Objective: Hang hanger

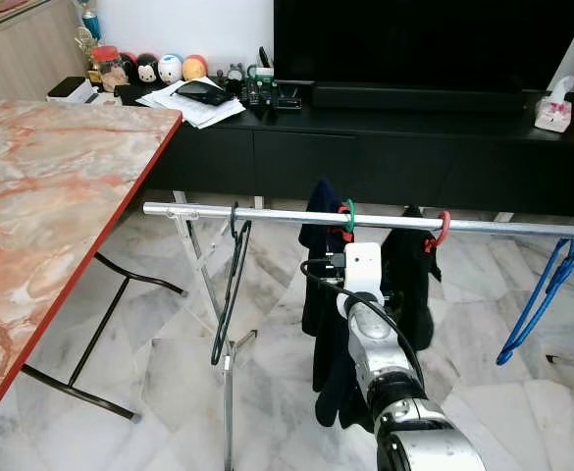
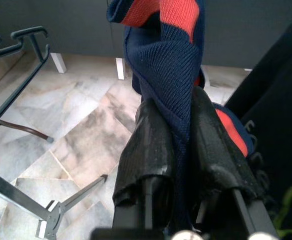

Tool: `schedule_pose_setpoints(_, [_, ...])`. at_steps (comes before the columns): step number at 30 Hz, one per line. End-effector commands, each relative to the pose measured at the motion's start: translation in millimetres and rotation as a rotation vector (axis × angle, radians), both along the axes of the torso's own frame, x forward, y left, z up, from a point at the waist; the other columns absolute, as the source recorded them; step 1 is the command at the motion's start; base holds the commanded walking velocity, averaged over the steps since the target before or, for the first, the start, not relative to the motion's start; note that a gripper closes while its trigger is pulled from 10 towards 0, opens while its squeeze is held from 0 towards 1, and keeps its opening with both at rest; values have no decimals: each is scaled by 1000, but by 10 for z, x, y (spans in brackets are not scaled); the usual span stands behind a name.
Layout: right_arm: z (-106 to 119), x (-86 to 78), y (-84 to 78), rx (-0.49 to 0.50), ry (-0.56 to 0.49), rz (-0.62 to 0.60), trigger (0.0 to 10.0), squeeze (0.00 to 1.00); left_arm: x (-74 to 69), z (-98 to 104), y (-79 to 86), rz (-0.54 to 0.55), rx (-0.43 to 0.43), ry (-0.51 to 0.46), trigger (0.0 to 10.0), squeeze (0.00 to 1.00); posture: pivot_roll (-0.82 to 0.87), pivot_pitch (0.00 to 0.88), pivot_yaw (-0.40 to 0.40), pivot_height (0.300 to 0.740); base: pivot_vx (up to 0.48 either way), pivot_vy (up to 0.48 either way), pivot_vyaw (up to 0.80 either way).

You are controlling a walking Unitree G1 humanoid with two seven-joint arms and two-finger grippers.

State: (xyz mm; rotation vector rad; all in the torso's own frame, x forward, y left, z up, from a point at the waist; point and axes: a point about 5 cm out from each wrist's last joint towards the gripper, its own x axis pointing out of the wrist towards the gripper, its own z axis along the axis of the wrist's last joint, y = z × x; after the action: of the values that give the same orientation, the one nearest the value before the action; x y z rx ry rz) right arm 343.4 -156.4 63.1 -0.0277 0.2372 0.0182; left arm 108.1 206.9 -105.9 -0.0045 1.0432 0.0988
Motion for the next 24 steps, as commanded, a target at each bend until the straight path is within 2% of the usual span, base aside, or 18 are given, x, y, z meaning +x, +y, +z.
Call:
schedule_pose_setpoints(1, [212, 29, 10, 9, -152, 30, 0, 0, -58, -40, -152, -33, -46, 29, 10000, 0, -40, 0, -12, 740, 0, 0, 0])
schedule_pose_setpoints(3, [190, -60, -15, -4, -186, 48, 0, 0, -96, -47, -128, -31, -44, 37, 10000, 0, -40, 4, -10, 740, 0, 0, 0])
schedule_pose_setpoints(5, [89, -245, -95, -7, -202, 62, 0, 0, -201, -61, -61, -28, -37, 61, 10000, 0, -44, 6, -6, 740, 0, 0, 0])
schedule_pose_setpoints(9, [6, -443, -186, -14, -219, 83, 0, 0, -280, -64, 10, -26, -24, 75, 10000, 0, -45, 11, -1, 740, 0, 0, 0])
schedule_pose_setpoints(13, [0, -476, -193, -9, -215, 85, 0, 0, -288, -64, 18, -26, -23, 76, 10000, 0, -45, 11, -1, 740, 0, 0, 0])
schedule_pose_setpoints(14, [-102, -523, -211, -33, -157, 83, 0, 0, -303, -64, 33, -26, -19, 80, 10000, 0, -49, 10, 0, 740, 0, 0, 0])
schedule_pose_setpoints(16, [-142, -550, -219, -44, -132, 83, 0, 0, -310, -64, 39, -26, -18, 82, 10000, 0, -49, 10, 0, 740, 0, 0, 0])
schedule_pose_setpoints(20, [-126, -580, -220, -42, -135, 88, 0, 0, -311, -64, 40, -27, -19, 81, 10000, 0, -49, 10, 0, 740, 0, 0, 0])
schedule_pose_setpoints(21, [-424, -584, -202, -23, 41, 61, 4784, 0, -336, -68, 50, -21, -9, 88, 10000, 0, -36, 5, -1, 740, 0, 0, 0])
schedule_pose_setpoints(22, [-522, -595, -182, -14, 102, 55, 4784, 0, -346, -69, 55, -16, -5, 91, 10000, 0, -36, 5, -1, 740, 0, 0, 0])
schedule_pose_setpoints(23, [-595, -599, -134, 16, 150, 62, 10000, 0, -356, -69, 63, -3, -2, 89, 10000, 0, -32, 7, -1, 740, 0, 0, 0])
schedule_pose_setpoints(24, [-647, -598, -57, 49, 188, 87, 10000, 0, -368, -69, 75, 7, 8, 91, 10000, 0, -31, 8, 0, 740, 0, 0, 0])
